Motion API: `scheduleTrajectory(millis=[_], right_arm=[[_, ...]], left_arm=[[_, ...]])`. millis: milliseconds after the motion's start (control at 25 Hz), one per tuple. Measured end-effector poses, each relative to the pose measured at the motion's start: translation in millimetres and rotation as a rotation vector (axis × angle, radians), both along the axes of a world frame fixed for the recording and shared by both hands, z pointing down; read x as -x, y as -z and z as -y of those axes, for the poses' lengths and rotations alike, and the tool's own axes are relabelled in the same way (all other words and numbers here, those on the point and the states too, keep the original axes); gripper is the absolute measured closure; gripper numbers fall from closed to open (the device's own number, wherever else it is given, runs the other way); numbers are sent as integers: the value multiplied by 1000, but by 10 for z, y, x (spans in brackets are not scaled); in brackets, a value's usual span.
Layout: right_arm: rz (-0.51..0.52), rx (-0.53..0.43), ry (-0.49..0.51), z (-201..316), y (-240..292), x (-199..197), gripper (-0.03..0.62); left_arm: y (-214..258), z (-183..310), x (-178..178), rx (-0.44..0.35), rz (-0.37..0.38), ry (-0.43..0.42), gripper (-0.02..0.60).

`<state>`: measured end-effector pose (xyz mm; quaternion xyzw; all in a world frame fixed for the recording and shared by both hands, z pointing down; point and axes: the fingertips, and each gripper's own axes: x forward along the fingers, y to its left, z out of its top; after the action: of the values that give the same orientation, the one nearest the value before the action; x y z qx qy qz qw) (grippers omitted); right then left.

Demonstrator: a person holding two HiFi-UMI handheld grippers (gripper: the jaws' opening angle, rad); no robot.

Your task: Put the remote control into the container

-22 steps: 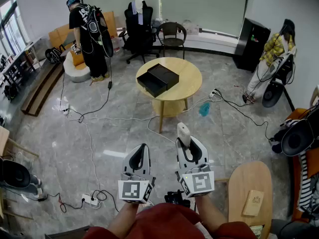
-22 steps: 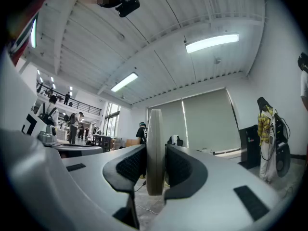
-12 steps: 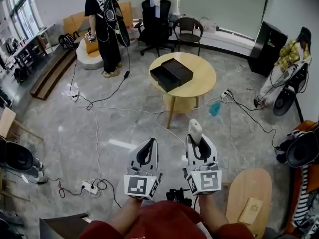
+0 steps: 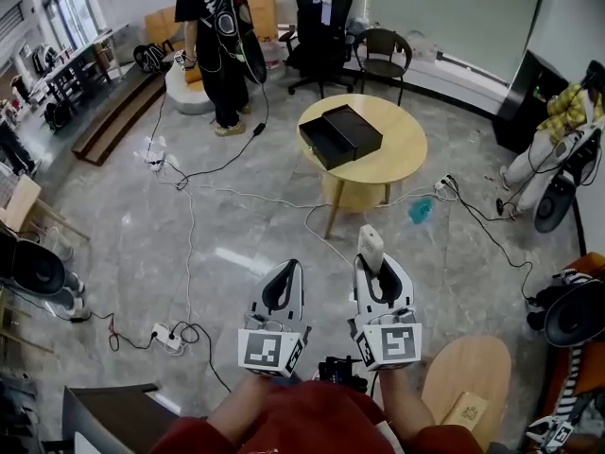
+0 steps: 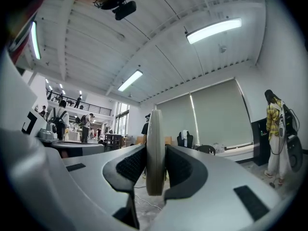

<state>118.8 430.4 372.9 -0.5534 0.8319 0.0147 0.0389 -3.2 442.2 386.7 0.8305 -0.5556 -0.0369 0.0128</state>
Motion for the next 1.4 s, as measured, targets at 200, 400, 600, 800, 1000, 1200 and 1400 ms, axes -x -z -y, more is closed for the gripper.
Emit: scheduleTrajectory(millis=[200,400,600,800,1000,1200,1400], right_arm=[[1,20,4,252,-90,-11,462],[-10,31,-35,625,-144,56,462],[-37,31,-60,1065,-91,246,462],[-49,31,-89,1512,-20,516,462],[-63,25,-106,1888,11,812,462],[-77,15,-120,2211,56,1038,462],[-79,8,-136,2426,62,1139,462]], left_arm=[[-51,272,-34,6,-3,-6,566],[-91,688,50,5,-13,-42,566],[-49,1173,253,2,-30,-67,566],[-7,1623,561,-2,-36,-93,566],[8,2018,882,-8,-47,-105,566],[31,2363,1111,-16,-53,-120,566],[43,2651,1163,-24,-49,-148,566]])
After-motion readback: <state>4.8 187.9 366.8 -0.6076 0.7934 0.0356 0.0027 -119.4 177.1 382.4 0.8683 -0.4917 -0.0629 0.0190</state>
